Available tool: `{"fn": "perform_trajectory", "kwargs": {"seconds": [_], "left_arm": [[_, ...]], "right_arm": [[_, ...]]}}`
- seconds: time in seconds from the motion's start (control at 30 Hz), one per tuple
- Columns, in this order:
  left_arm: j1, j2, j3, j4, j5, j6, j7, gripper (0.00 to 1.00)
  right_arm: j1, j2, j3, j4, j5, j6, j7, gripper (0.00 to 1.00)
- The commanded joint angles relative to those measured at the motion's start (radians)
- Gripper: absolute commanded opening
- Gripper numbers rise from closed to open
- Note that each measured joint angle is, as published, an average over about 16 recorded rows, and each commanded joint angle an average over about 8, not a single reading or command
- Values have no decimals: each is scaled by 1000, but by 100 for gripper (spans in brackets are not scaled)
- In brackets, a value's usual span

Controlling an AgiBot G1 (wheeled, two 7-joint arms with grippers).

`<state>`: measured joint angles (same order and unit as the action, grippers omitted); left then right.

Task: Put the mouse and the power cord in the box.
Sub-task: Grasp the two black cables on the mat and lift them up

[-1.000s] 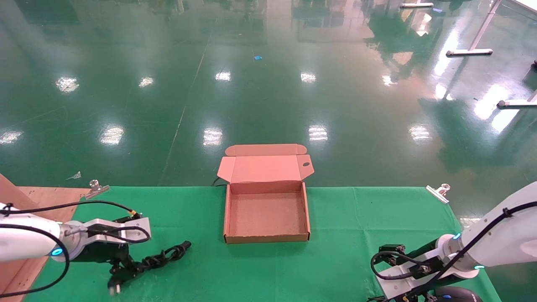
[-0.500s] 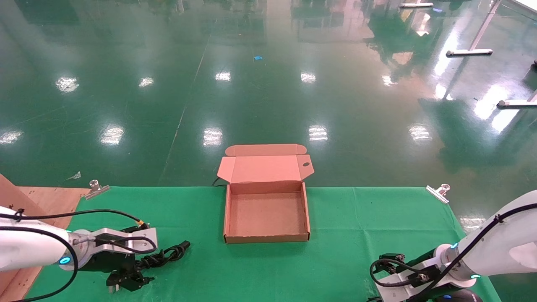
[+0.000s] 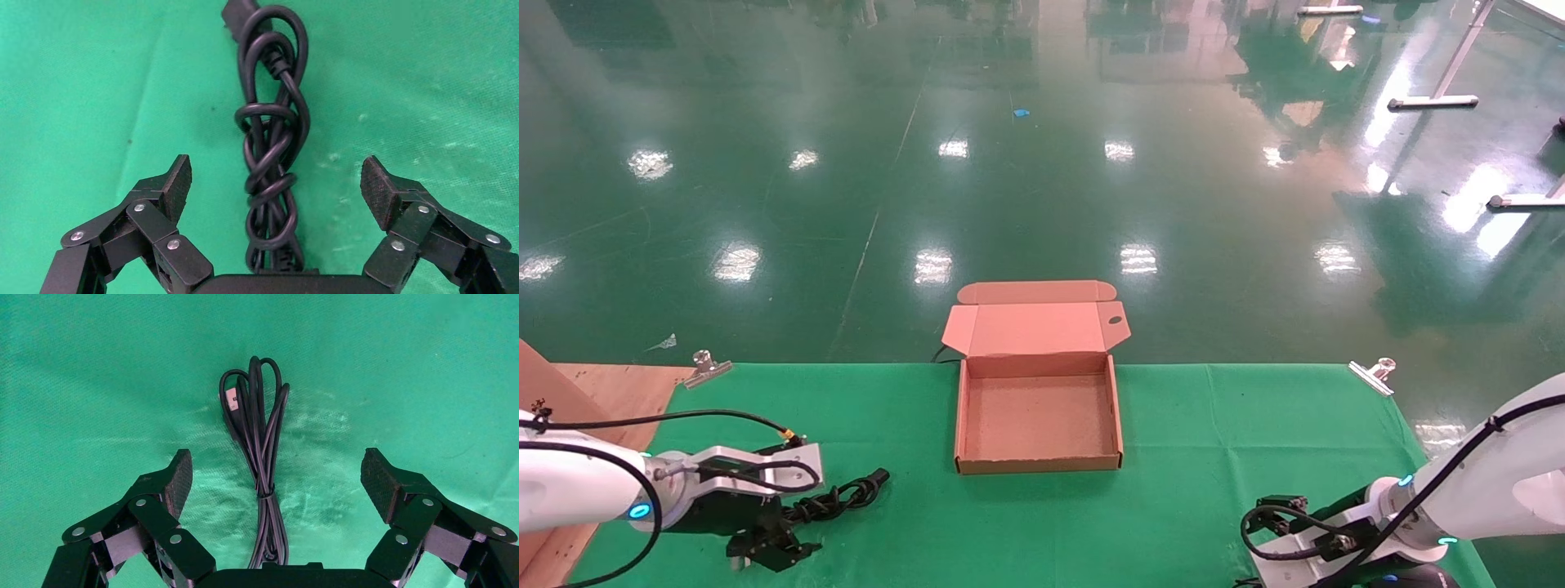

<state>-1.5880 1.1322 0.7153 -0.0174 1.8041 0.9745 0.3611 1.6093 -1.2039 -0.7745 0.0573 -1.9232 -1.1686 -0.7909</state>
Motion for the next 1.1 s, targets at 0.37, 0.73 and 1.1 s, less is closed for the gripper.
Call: {"fn": "perform_trajectory", "kwargs": {"seconds": [0.37, 0.73, 1.1], "left_arm": [[-1, 9, 3, 12, 5, -15, -1, 0], [1, 10, 10, 20, 14, -12, -3, 0], [-5, 10, 9, 18, 12, 0, -5, 0]], "right_arm": [[5, -6, 7, -30, 10, 0, -25, 0], [5, -15, 9, -45, 13, -3, -33, 0], [5, -13, 10, -52, 15, -12, -40, 0]]}}
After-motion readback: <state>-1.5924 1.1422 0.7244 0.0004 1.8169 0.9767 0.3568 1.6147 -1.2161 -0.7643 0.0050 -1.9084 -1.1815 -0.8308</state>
